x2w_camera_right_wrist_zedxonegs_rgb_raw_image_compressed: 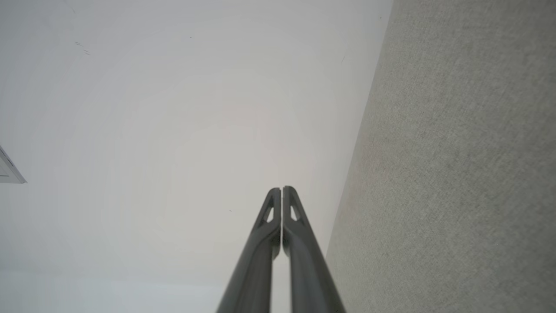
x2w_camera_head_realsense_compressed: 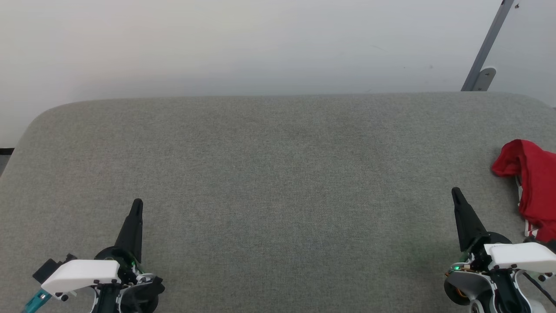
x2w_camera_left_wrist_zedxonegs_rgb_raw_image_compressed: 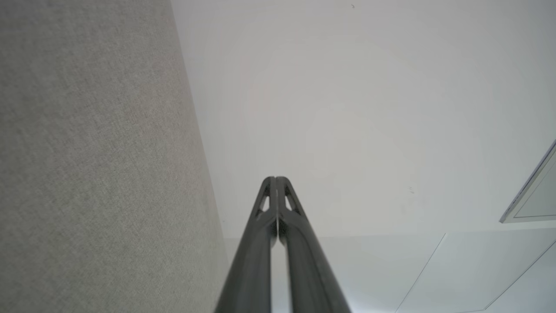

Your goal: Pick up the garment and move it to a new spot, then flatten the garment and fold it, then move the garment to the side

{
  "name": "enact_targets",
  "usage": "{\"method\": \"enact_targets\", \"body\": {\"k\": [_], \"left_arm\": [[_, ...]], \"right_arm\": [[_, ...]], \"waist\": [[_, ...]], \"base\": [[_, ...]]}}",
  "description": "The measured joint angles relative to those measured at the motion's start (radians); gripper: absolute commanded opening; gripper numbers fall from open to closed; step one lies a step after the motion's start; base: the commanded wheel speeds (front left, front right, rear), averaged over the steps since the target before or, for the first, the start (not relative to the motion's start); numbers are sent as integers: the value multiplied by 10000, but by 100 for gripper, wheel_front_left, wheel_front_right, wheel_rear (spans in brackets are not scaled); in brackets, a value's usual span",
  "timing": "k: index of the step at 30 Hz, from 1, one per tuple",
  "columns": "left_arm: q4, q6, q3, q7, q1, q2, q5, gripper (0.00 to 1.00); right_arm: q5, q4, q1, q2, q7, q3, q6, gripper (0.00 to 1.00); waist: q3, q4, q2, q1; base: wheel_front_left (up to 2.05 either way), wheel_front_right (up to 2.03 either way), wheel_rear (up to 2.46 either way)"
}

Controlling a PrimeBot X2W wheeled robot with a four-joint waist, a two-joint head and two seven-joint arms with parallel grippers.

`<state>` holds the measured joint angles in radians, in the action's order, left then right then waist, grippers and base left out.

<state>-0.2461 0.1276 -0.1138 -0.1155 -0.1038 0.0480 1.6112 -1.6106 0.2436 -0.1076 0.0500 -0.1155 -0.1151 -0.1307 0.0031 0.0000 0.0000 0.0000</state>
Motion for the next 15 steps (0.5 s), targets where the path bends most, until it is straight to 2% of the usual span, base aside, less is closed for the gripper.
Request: {"method": "enact_targets", "body": {"k": [15], "left_arm": [[0,0,0,0,0,0,0,0]], "right_arm": [[0,0,0,0,0,0,0,0]], "waist": [[0,0,0,0]], "base": [[0,0,0]]}}
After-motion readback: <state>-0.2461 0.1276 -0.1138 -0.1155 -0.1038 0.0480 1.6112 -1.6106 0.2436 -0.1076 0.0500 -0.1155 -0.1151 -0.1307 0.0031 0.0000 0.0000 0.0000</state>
